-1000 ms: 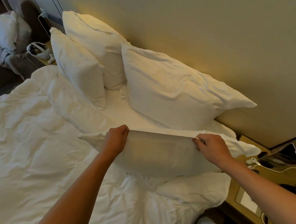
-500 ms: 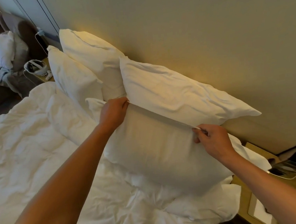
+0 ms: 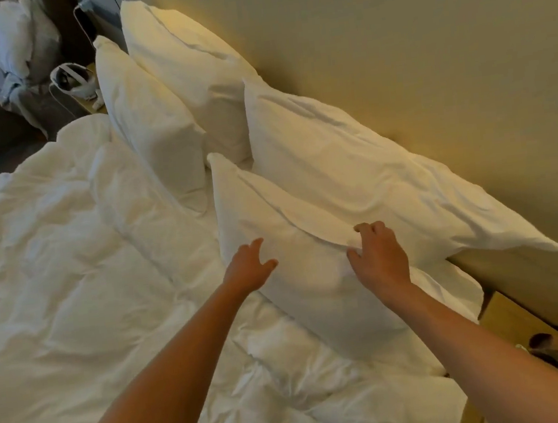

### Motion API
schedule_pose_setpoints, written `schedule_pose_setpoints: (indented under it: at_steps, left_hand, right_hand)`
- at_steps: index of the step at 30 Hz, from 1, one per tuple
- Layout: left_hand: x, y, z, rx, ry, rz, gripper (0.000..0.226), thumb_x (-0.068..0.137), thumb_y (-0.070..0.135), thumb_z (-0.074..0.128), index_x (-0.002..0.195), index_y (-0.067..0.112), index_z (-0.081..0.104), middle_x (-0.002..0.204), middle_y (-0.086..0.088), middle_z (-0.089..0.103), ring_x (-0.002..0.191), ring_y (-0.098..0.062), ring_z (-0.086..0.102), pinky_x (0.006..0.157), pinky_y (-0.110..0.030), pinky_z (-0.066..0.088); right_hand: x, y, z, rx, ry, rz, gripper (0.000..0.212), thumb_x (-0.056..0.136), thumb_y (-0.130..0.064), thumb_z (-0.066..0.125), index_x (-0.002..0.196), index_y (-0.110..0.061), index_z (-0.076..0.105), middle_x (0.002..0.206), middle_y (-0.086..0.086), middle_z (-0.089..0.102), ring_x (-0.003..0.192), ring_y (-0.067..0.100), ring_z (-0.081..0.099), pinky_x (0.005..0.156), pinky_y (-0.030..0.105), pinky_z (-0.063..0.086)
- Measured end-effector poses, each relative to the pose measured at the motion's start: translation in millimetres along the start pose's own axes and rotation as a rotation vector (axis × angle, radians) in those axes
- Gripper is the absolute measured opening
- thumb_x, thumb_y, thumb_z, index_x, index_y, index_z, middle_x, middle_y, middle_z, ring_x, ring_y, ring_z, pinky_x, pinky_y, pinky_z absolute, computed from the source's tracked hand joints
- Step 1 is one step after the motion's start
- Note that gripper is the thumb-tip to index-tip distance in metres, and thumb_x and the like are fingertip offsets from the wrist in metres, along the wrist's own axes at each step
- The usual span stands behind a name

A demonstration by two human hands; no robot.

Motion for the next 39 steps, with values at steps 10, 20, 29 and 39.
schedule_pose_setpoints:
  at_steps: [10, 20, 29, 39]
  left_hand:
    - [21, -29, 61, -0.281, 0.040, -0.029, 0.089, 0.090, 0.043, 0.071, 0.161, 0.037, 0.016, 0.167, -0.003, 0.025, 0.149, -0.025, 0.036, 0.116, -0.040, 0.038]
    - [-2, -70, 79, -0.387, 0.037, -0.073, 0.098, 0.087, 0.055, 0.070, 0.160, 0.043, 0.005, 0.169, -0.001, 0.021, 0.146, -0.025, 0.041, 0.114, -0.048, 0.044]
    - [-1, -55, 2, -0.400, 0.235, -0.044, 0.106, 0.081, 0.069, 0.066, 0.162, 0.035, 0.008, 0.169, -0.002, 0.019, 0.150, -0.024, 0.033, 0.117, -0.047, 0.040]
    - [8, -34, 59, -0.441, -0.071, -0.123, 0.096, 0.086, 0.058, 0.070, 0.161, 0.038, 0.014, 0.168, -0.003, 0.024, 0.150, -0.027, 0.032, 0.121, -0.050, 0.032]
  right_hand:
    - [68, -45, 108, -0.143, -0.202, -0.173, 0.090, 0.089, -0.078, 0.048, 0.153, -0.017, 0.032, 0.134, 0.010, 0.053, 0.114, 0.034, 0.057, 0.085, 0.046, 0.053]
    - [72, -81, 142, 0.168, -0.126, -0.297, 0.017, 0.101, -0.023, 0.054, 0.114, -0.012, 0.055, 0.082, 0.012, 0.070, 0.070, 0.038, 0.065, 0.057, 0.036, 0.039]
    - [72, -133, 73, 0.465, 0.037, -0.353, 0.013, 0.099, -0.018, 0.059, 0.090, -0.009, 0.055, 0.071, 0.006, 0.062, 0.062, 0.030, 0.058, 0.056, 0.036, 0.038]
    - [105, -92, 83, -0.058, -0.110, -0.196, 0.052, 0.095, -0.046, 0.064, 0.132, -0.011, 0.051, 0.125, 0.012, 0.053, 0.111, 0.038, 0.057, 0.081, 0.044, 0.050]
Point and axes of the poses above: each hand's wrist, its own x-axis towards the middle knuckle, its own z-axis out of the palm, y = z × x, the point moved 6 cm from there along x, towards the middle knuckle
